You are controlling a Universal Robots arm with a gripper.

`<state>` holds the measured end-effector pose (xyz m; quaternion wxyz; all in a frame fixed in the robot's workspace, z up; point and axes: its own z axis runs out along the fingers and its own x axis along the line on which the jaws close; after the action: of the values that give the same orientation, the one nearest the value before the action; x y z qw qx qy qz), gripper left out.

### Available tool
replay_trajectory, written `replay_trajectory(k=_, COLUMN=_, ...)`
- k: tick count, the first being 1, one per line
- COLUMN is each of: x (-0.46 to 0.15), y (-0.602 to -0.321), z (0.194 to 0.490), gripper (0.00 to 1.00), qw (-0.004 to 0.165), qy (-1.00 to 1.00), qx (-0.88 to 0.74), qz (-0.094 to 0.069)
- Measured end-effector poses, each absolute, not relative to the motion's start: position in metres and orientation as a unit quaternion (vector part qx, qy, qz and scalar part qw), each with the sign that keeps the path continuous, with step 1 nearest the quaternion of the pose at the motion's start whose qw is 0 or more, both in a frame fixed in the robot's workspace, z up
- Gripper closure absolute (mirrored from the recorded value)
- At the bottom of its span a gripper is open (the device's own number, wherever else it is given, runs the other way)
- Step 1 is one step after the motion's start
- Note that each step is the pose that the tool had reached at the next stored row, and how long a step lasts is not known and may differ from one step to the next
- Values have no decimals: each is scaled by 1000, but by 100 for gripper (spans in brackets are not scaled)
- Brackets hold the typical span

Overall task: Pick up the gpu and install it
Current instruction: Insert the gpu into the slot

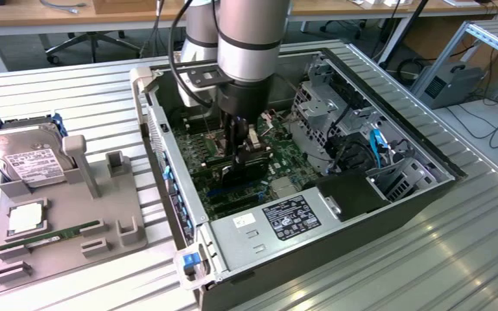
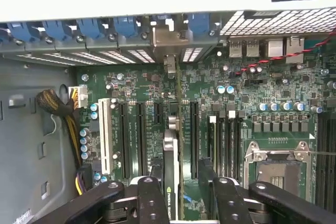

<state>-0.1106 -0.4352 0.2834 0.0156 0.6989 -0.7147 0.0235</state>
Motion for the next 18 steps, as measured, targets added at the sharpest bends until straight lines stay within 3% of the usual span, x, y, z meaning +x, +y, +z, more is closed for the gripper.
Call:
replay_trajectory(k=2, x=-111, y=-434, z=284, gripper=61, qw=17, qy=-715, qx=699, qz=25)
replay_trajectory(k=4, x=-109, y=-434, z=284, gripper=80, qw=17, qy=-714, qx=699, qz=24)
replay_trajectory(k=8, x=-98, y=-434, z=284, gripper=89, qw=21, qy=-713, qx=700, qz=21)
replay_trajectory(k=18, x=-79, y=-434, z=284, gripper=89, qw=27, qy=-711, qx=703, qz=15)
